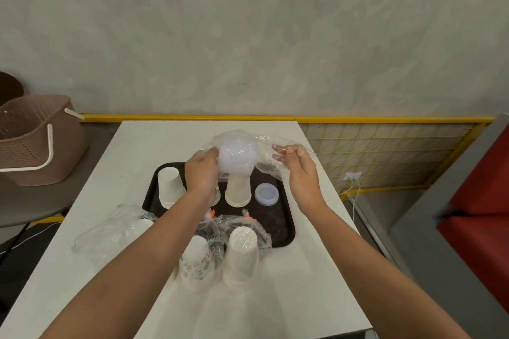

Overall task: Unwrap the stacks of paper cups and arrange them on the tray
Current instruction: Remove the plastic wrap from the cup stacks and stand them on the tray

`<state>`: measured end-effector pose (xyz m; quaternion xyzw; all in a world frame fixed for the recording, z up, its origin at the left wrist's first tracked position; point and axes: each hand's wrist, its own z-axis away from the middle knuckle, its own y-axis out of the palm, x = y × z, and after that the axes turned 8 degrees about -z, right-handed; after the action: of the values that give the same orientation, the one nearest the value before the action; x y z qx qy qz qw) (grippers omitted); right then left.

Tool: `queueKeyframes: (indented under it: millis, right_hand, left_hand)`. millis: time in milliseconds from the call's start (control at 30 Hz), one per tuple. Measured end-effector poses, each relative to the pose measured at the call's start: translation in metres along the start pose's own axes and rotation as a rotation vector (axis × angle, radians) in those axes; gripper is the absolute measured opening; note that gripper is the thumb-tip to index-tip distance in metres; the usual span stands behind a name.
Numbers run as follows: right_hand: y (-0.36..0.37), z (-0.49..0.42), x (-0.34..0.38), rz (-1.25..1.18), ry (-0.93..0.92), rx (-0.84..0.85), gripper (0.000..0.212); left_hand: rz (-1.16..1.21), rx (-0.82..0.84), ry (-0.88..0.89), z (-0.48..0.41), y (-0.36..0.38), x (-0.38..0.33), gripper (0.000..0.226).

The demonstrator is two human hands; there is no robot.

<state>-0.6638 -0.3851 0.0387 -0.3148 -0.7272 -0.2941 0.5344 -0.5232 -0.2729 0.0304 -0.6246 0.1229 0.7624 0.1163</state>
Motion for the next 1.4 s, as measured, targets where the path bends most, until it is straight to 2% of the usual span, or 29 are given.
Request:
queueKeyframes:
  millis: [67, 133, 233, 333, 433, 567, 667, 800, 867, 933, 1067, 1167, 1267, 1400]
  right_hand:
    - [-0.004, 0.0, -0.003, 0.004, -0.006, -0.046, 0.028]
    - [-0.008, -0.001, -0.007, 0.021, 0.003, -0.083, 0.029]
    - [-0.006, 0.003, -0.005, -0.023, 0.057, -0.07, 0.028]
    - [0.001, 0.008, -0.001, -0.167, 0.142, -0.026, 0.028]
    - [0.003, 0.01, 0.0, -0.205, 0.173, -0.031, 0.033]
    - [0.003, 0.01, 0.005, -0.265, 0.194, -0.038, 0.032]
    - [0.003, 0.011, 0.008, -0.299, 0.189, -0.02, 0.031]
    - [-0.003, 0.007, 0.013, -0.375, 0.21, -0.013, 0.03]
    - [-0.006, 0.006, 0.013, -0.39, 0.213, -0.006, 0.03]
    - [-0.006, 0.006, 0.012, -0.391, 0.224, -0.004, 0.031]
    - [-0.001, 0.008, 0.009, -0.407, 0.245, -0.013, 0.034]
    - [0.0, 0.011, 0.01, -0.405, 0.275, 0.024, 0.034]
    - [0.002, 0.015, 0.013, -0.416, 0.322, 0.026, 0.034]
    - [0.006, 0.02, 0.009, -0.5, 0.346, 0.16, 0.007]
  left_hand:
    - [-0.064, -0.15, 0.042, 0.0, 0.0, -0.001, 0.033]
    - [-0.04, -0.213, 0.053, -0.003, -0.002, 0.0, 0.038]
    - [-0.04, -0.262, 0.073, 0.001, 0.001, -0.003, 0.036]
    - [-0.091, -0.287, 0.1, 0.013, 0.006, -0.01, 0.022]
    - [-0.077, -0.159, 0.049, 0.022, 0.01, -0.012, 0.037]
    - [0.084, 0.045, -0.192, 0.03, 0.013, -0.008, 0.071]
    - [0.151, 0.183, -0.328, 0.03, 0.015, -0.006, 0.083]
    - [0.23, 0.281, -0.382, 0.021, 0.016, 0.0, 0.07]
    - [0.292, 0.244, -0.385, 0.022, 0.016, 0.0, 0.053]
    - [0.328, 0.276, -0.408, 0.026, 0.016, -0.004, 0.032]
    - [0.224, 0.334, -0.432, 0.027, 0.019, -0.008, 0.031]
    - [0.221, 0.204, -0.38, 0.024, 0.021, -0.011, 0.039]
    - [0.106, -0.038, -0.207, 0.02, 0.025, -0.013, 0.026]
    - [-0.133, -0.223, -0.046, 0.019, 0.028, -0.011, 0.025]
